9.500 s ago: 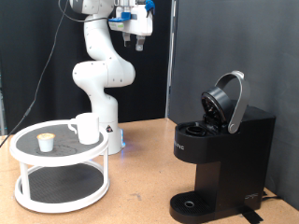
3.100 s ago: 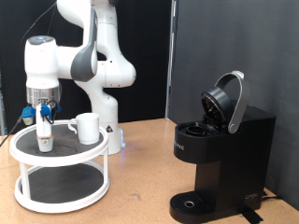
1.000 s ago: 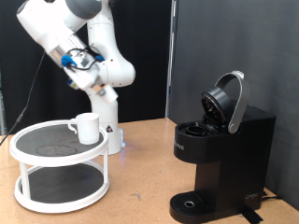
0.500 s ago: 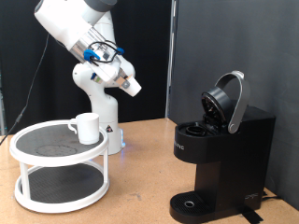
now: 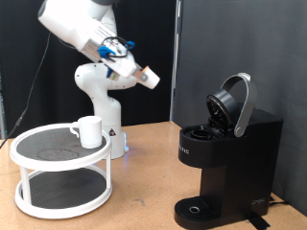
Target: Make a cup of coffee with the keurig machine
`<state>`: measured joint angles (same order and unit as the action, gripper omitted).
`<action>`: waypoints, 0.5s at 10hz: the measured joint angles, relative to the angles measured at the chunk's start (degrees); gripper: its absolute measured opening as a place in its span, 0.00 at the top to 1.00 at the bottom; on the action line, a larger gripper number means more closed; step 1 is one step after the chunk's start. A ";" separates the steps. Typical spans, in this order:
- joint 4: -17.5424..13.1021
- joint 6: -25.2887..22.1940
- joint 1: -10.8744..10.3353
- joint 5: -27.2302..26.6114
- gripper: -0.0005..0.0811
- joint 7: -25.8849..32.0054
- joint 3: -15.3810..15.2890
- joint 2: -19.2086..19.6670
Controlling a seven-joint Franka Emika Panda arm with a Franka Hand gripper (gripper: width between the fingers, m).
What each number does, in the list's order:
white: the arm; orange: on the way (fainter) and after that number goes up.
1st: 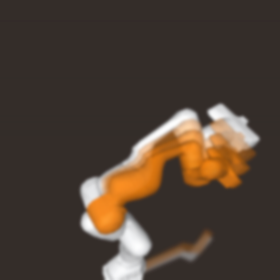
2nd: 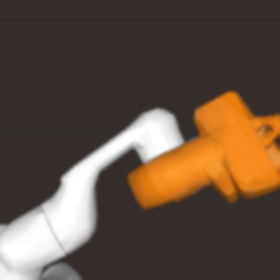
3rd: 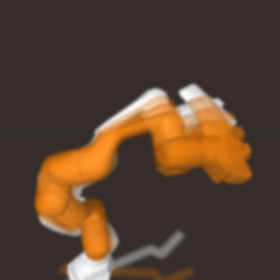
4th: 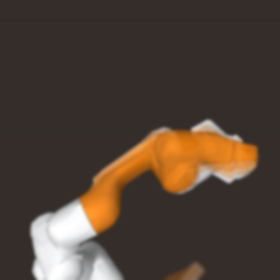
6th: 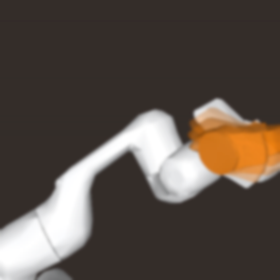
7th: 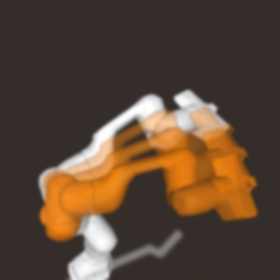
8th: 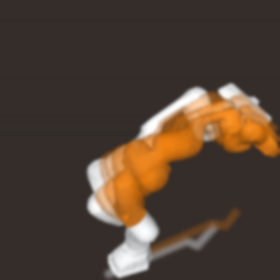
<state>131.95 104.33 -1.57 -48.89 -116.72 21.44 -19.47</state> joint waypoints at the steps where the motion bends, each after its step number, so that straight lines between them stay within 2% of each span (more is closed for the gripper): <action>1: -0.62 0.79 -0.61 -0.24 0.53 -0.19 -1.33 0.43; 5: -2.42 3.23 -2.90 -1.14 0.53 -0.94 -6.39 1.50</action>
<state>129.53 107.56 -4.47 -50.03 -117.66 15.05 -17.97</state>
